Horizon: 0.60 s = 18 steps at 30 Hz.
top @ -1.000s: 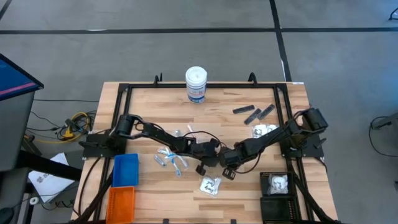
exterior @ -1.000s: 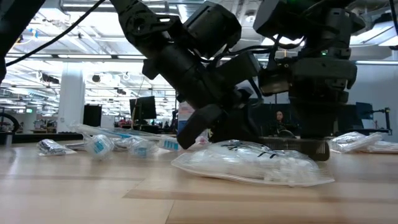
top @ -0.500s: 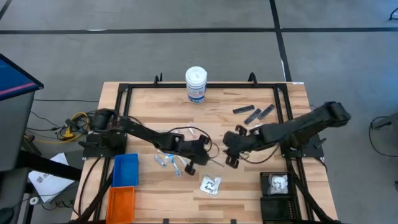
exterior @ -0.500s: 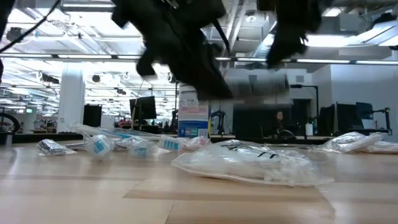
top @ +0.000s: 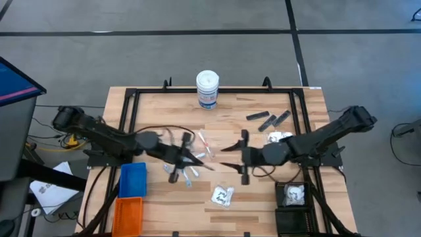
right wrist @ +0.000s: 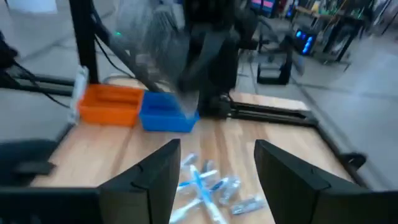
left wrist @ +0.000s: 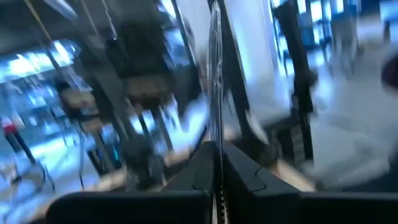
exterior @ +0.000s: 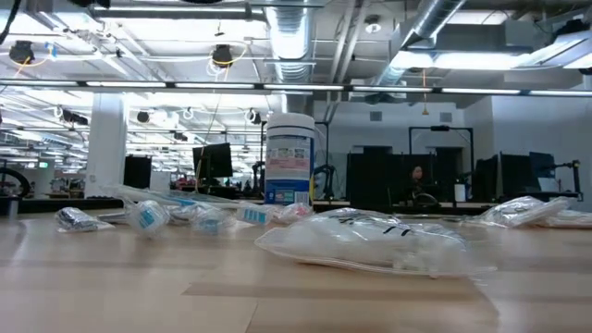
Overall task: Pick & Place Travel size toiletries
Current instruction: Put the black comb into the bottom black bin
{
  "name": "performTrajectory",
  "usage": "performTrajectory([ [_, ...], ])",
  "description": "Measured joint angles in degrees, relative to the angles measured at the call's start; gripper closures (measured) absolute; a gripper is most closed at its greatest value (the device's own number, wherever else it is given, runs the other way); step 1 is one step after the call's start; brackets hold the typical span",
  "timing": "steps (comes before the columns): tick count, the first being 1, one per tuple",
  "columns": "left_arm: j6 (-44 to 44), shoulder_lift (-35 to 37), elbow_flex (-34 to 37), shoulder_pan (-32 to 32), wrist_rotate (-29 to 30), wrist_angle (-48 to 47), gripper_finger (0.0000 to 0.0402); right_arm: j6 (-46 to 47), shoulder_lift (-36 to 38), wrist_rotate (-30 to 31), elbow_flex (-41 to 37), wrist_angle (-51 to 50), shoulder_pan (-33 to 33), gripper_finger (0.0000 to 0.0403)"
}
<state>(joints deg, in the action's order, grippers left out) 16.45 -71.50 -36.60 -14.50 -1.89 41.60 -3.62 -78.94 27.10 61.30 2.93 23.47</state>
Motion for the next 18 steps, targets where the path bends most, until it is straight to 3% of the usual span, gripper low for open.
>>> performTrajectory([
  [6,-0.88,2.59,5.32,-0.2,0.47,11.07,0.0399,-8.13,-7.15,-0.01,0.22,16.71,-1.79,0.0216],
  [12,-0.95,2.62,5.64,-0.26,-0.3,11.9,0.0398,-13.78,-9.55,-0.43,0.17,29.21,-1.8,0.0229],
  [18,-0.9,2.61,5.64,-0.26,-1.12,12.63,0.0398,-9.32,-10.46,-11.49,0.22,33.36,-3.77,0.0234],
])
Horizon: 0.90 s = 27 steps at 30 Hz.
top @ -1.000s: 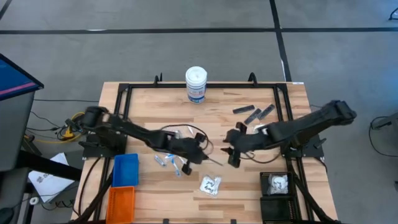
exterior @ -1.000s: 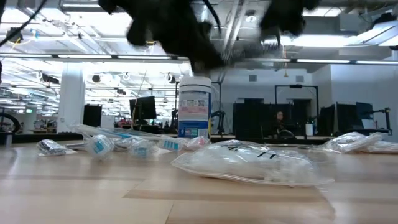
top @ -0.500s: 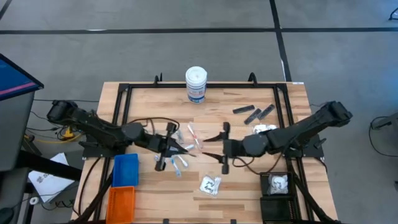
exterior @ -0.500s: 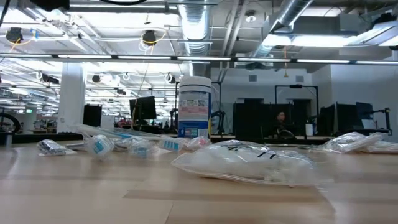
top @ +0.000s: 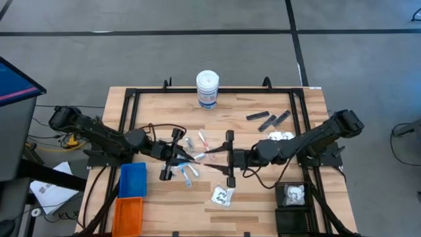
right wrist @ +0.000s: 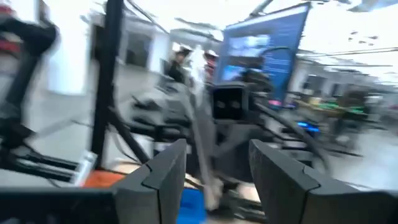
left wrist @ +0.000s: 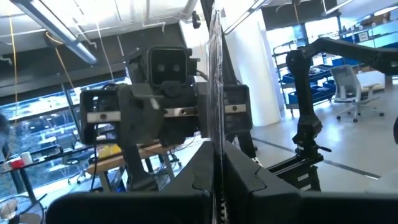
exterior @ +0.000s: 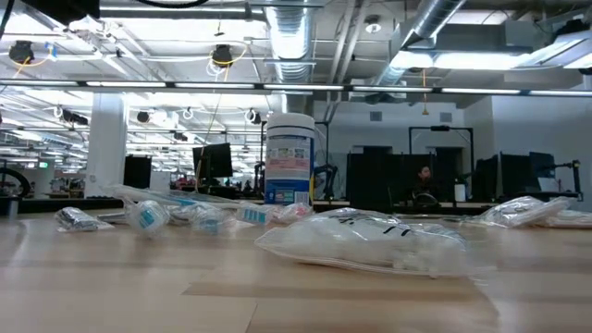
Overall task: Pick & Place Travel size toiletries
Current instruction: Put the black comb into the bottom black bin
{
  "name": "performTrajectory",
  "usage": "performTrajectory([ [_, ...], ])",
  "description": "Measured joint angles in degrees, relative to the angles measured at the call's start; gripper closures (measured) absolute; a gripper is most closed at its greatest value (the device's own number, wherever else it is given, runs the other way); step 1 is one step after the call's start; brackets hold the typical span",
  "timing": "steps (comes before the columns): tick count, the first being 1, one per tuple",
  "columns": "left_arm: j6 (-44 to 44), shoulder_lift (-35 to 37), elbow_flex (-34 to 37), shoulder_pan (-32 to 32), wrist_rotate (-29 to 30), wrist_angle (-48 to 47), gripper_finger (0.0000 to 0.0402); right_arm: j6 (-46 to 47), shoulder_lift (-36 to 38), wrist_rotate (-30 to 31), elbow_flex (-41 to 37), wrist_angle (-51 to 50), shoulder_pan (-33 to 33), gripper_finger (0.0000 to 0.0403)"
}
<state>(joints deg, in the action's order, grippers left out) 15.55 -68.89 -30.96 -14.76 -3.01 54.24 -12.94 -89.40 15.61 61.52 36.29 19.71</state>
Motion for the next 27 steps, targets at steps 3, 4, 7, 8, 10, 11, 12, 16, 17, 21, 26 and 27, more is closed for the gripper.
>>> performTrajectory([
  [3,0.0,-0.02,0.0,0.0,0.0,0.39,0.0398,1.97,-1.17,-1.43,0.0,1.75,-0.93,0.0231],
  [4,0.0,-0.02,0.0,0.0,0.0,0.39,0.0397,2.31,-1.81,-1.46,0.04,2.99,-1.25,0.0228],
  [7,0.01,-0.04,0.0,0.0,-0.02,0.51,0.0398,2.41,-3.75,-1.48,0.02,5.8,-1.51,0.0218],
  [8,0.02,-0.04,0.0,0.0,-0.02,0.55,0.0398,2.46,-4.35,-1.56,0.02,7.39,-1.5,0.0214],
  [10,0.02,-0.04,0.0,0.0,-0.02,0.61,0.0397,2.46,-4.71,-1.7,0.02,9.2,-1.45,0.0206],
  [11,0.02,-0.04,0.0,0.0,-0.02,0.61,0.0397,2.46,-4.71,-1.73,0.02,9.72,-1.45,0.0202],
  [12,0.02,-0.04,0.0,0.0,-0.02,0.61,0.0397,2.44,-4.67,-1.81,0.02,9.86,-1.52,0.0199],
  [16,0.02,-0.04,0.0,0.0,-0.04,0.63,0.0397,2.48,-4.69,-1.78,0.02,9.99,-1.91,0.0189],
  [17,0.02,-0.04,0.0,0.0,-0.04,0.66,0.0397,2.48,-4.69,-1.74,0.02,10.55,-1.95,0.0188],
  [21,0.04,-0.04,0.0,0.04,-0.04,0.76,0.0397,2.57,-4.69,-1.79,0.02,10.9,-2.25,0.0188],
  [26,0.06,-0.06,0.0,0.6,1.56,2.85,0.0397,2.84,-4.69,-1.79,0.02,10.9,-2.61,0.0195],
  [27,0.07,-0.06,0.0,0.78,1.57,3.41,0.0397,2.69,-4.69,-1.79,0.02,10.91,-2.63,0.0196],
])
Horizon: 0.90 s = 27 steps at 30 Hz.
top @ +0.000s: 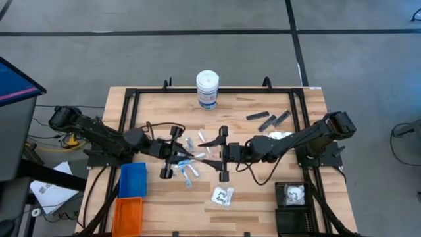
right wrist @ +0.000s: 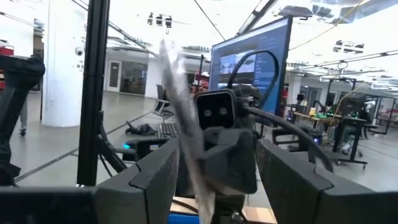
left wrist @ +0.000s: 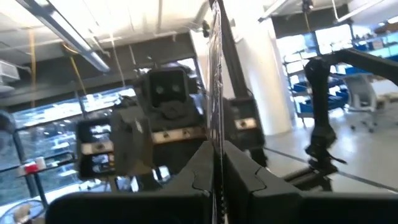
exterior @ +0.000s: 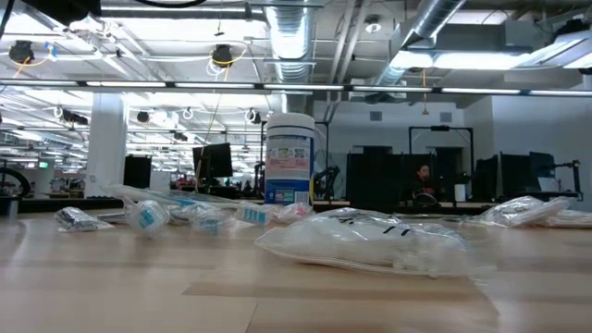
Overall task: Pick & Place Travel size toiletries
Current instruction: Put the black comb into the bottom black bin
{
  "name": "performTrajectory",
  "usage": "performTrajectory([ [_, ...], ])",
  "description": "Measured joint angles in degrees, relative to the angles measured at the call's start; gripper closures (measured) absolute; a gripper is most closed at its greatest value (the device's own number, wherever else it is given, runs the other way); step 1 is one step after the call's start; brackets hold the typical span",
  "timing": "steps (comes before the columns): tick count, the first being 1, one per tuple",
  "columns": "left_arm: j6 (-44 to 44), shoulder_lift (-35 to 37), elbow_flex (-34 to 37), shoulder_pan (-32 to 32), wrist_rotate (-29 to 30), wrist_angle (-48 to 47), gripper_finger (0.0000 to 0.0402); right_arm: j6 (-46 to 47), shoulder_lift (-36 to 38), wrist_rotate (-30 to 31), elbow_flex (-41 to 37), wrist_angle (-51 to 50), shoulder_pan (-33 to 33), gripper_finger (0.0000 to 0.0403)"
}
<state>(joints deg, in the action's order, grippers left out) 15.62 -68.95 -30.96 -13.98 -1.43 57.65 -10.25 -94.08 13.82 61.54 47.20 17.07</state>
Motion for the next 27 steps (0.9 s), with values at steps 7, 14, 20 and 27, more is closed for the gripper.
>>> performTrajectory([
  [7,0.76,0.0,-0.07,0.7,-0.46,0.31,0.0397,0.69,0.0,-0.06,0.0,0.0,-1.18,0.0203],
  [14,0.59,-3.31,-2.43,2.29,-0.34,0.55,0.0396,0.84,0.0,-0.08,0.0,0.01,-1.94,0.0202],
  [20,0.85,-5.86,-3.37,2.49,1.25,0.92,0.0396,0.84,0.0,-0.07,0.0,-0.2,-1.91,0.0207],
  [27,0.81,-4.24,-2.95,2.28,1.46,0.9,0.0396,0.68,0.0,-0.08,0.0,-1.31,-1.28,0.023],
])
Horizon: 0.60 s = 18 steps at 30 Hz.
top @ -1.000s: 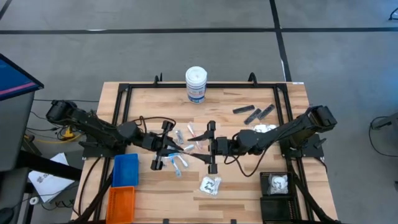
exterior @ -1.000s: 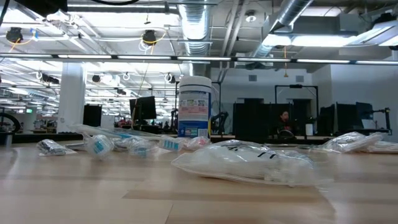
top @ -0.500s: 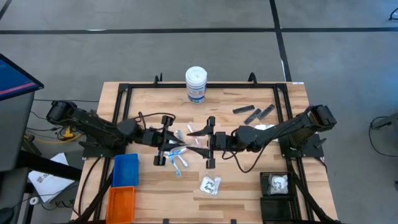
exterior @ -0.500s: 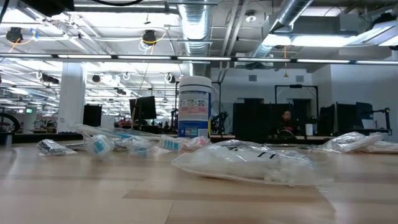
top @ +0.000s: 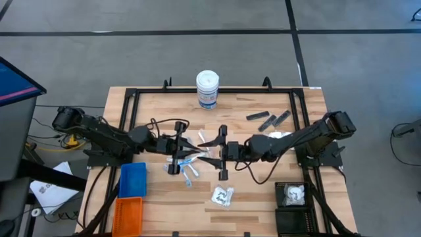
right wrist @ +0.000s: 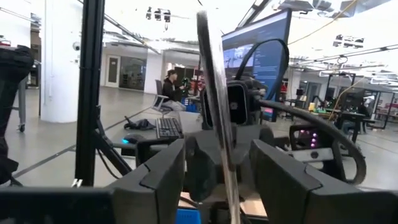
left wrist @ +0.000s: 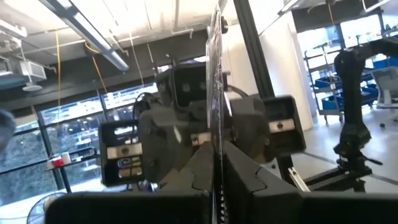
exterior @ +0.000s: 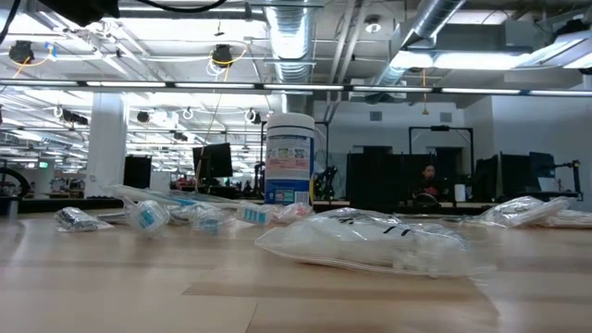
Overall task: Pick & Place Travel size toiletries
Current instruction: Put the black comb into the bottom black bin
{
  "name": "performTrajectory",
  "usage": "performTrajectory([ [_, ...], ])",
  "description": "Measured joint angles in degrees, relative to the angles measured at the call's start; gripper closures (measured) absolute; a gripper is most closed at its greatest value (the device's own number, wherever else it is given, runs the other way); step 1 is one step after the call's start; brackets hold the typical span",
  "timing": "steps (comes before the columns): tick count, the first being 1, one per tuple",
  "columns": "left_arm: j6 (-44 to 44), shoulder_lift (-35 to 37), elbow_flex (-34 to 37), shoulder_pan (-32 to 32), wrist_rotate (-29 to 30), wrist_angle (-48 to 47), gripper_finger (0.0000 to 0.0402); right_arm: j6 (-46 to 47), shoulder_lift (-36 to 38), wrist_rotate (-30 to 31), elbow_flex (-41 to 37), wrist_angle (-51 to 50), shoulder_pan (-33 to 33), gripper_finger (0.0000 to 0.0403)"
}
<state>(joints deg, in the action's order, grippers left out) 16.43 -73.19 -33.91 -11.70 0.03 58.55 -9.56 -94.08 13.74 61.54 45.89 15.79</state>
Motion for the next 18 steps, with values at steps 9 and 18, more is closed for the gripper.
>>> performTrajectory([
  [9,-0.2,-0.04,0.04,-0.44,-0.02,-0.62,0.0396,0.02,0.0,0.0,0.0,-0.02,-0.07,0.0286],
  [18,-0.5,-0.02,0.04,-0.42,-0.1,-1.47,0.0394,-2.21,0.07,1.38,0.0,-0.16,0.75,0.039],
])
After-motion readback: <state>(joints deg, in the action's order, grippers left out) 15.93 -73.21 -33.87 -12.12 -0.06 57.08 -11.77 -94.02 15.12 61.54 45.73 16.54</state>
